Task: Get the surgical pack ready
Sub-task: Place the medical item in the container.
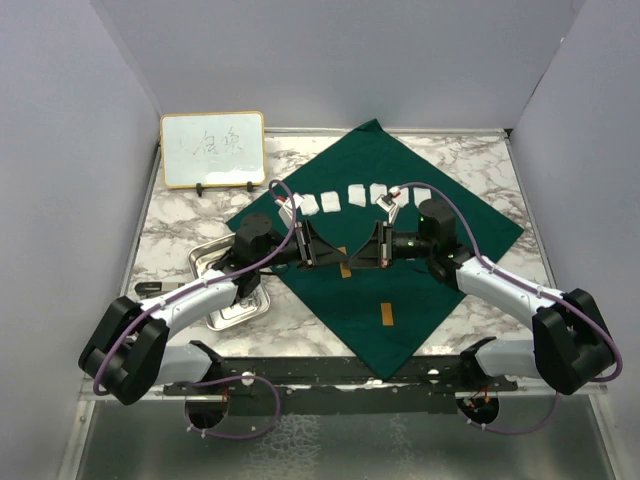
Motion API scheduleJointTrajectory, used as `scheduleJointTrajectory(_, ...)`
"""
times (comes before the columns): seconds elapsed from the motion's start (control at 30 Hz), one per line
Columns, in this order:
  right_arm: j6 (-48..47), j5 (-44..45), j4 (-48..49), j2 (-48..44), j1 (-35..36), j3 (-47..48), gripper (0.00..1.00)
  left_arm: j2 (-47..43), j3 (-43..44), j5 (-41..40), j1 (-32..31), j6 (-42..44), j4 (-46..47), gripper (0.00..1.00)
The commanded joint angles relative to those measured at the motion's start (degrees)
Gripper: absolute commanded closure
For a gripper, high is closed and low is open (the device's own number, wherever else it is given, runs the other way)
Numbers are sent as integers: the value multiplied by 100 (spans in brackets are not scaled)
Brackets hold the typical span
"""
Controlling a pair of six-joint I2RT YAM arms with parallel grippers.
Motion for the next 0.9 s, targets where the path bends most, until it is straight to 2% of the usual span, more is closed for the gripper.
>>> scheduleJointTrajectory(0.0,79,-234,308,3,-4,-29,99,-240,-120,-20,10,-93,270,66)
scheduleJointTrajectory(0.37,205,-309,512,56,-2,-86,98,-368,-148,-26,18,-76,341,91)
scheduleJointTrajectory(0.4,229,-312,524,48,-4,-97,95,-399,-168,-55,18,-61,340,93)
scheduleJointTrajectory(0.53,227,-276,476,57,-6,-110,73,-507,-246,-134,35,-20,339,100)
scheduleJointTrajectory(0.67,-156,184,-234,-16,-17,20,63,-639,-381,-137,172,-44,248,100)
scheduleJointTrajectory(0.73,-545,565,-883,-90,-27,177,58,-817,-394,-229,329,179,-308,100)
scheduleJointTrajectory(0.77,-748,777,-1179,-136,-30,244,56,-919,-289,-422,415,478,-1057,100)
scheduleJointTrajectory(0.87,-1310,1320,-1988,-230,-36,470,52,-1104,422,-1790,592,1688,-3937,100)
